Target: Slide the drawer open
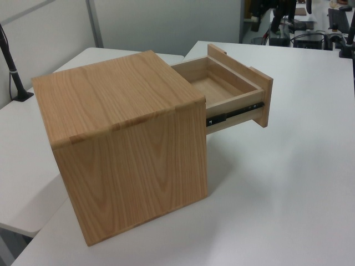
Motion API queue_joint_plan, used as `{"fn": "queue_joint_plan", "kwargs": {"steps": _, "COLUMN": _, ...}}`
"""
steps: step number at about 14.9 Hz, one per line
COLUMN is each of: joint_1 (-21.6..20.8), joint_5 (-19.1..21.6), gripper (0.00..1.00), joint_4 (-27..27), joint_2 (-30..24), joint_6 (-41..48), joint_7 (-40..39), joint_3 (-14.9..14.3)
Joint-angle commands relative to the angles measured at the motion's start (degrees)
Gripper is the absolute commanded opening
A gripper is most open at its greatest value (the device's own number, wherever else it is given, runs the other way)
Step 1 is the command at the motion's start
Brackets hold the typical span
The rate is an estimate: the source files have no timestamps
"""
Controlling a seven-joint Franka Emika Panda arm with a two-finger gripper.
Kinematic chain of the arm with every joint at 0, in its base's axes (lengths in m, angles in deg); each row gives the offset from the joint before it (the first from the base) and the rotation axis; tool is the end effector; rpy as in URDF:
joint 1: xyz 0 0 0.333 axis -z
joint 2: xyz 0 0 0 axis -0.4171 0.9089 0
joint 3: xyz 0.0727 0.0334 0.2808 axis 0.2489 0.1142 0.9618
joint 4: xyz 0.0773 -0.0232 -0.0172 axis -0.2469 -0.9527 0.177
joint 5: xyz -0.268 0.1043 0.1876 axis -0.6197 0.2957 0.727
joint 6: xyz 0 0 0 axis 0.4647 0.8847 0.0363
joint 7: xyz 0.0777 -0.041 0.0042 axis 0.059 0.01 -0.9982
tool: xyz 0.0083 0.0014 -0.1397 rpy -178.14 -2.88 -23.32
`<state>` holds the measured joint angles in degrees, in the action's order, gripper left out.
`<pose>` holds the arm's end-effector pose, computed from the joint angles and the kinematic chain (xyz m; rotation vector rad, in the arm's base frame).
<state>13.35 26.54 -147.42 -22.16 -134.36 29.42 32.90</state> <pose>0.4807 0.0495 0.6085 -2.8999 0.5385 -0.1192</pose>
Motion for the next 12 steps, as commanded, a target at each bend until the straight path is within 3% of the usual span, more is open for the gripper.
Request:
{"fn": "queue_joint_plan", "kwargs": {"steps": 1, "joint_1": 2.85, "joint_5": -9.41, "gripper": 1.00, "joint_4": 7.26, "joint_2": 4.51, "joint_6": 8.41, "joint_7": -16.96, "joint_3": 0.87}}
{"fn": "queue_joint_plan", "kwargs": {"steps": 4, "joint_1": 5.13, "joint_5": -11.81, "gripper": 1.00, "joint_4": 7.35, "joint_2": 5.56, "joint_6": 8.77, "joint_7": -24.39, "joint_3": 1.05}}
{"fn": "queue_joint_plan", "kwargs": {"steps": 6, "joint_1": 6.64, "joint_5": -11.64, "gripper": 1.00, "joint_4": 7.35, "joint_2": 6.62, "joint_6": 8.51, "joint_7": -24.75, "joint_3": 2.10}}
{"fn": "queue_joint_plan", "kwargs": {"steps": 12, "joint_1": 7.08, "joint_5": -10.85, "gripper": 1.00, "joint_4": 7.17, "joint_2": 6.71, "joint_6": 8.33, "joint_7": -24.75, "joint_3": 1.58}}
